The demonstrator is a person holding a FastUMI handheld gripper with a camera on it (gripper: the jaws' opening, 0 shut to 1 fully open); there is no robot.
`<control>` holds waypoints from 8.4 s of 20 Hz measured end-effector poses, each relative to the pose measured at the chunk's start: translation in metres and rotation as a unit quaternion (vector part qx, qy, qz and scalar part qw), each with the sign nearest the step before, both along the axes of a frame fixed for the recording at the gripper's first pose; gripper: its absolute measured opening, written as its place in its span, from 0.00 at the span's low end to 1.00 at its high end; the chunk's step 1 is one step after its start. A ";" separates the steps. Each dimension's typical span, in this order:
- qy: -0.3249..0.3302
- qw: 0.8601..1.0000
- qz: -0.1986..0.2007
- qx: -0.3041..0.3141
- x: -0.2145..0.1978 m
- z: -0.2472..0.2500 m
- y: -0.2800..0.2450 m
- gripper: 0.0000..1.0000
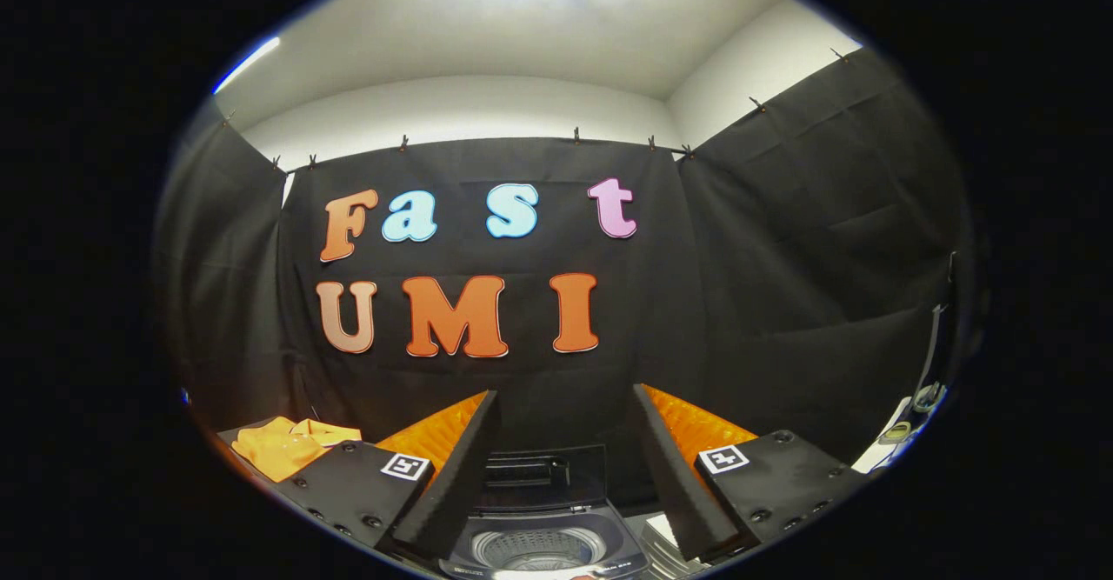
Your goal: Put the clothes into the washing machine and then close the washing machine lid.
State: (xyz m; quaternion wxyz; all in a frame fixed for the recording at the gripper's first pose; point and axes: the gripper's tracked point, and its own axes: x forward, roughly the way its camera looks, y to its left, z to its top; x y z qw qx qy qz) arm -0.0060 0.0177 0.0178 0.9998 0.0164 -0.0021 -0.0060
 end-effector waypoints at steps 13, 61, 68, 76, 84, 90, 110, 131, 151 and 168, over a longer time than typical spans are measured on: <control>0.013 0.996 0.081 0.020 0.023 -0.003 0.147 0.98; 0.250 0.900 0.353 0.045 0.060 -0.216 0.509 0.09; 0.171 0.913 0.355 0.110 0.044 -0.151 0.491 0.09; 0.097 0.932 0.330 0.116 0.038 -0.080 0.406 0.09; 0.057 0.950 0.291 0.097 0.073 -0.043 0.278 0.08; 0.059 0.967 0.232 0.093 0.118 -0.061 0.166 0.08; 0.269 0.941 0.194 0.070 0.199 -0.343 0.055 0.09; 0.456 0.870 0.182 0.037 0.191 -0.549 0.057 0.09; 0.591 0.795 0.135 -0.004 0.185 -0.630 0.048 0.09; 0.555 0.822 0.125 0.026 0.171 -0.599 0.046 1.00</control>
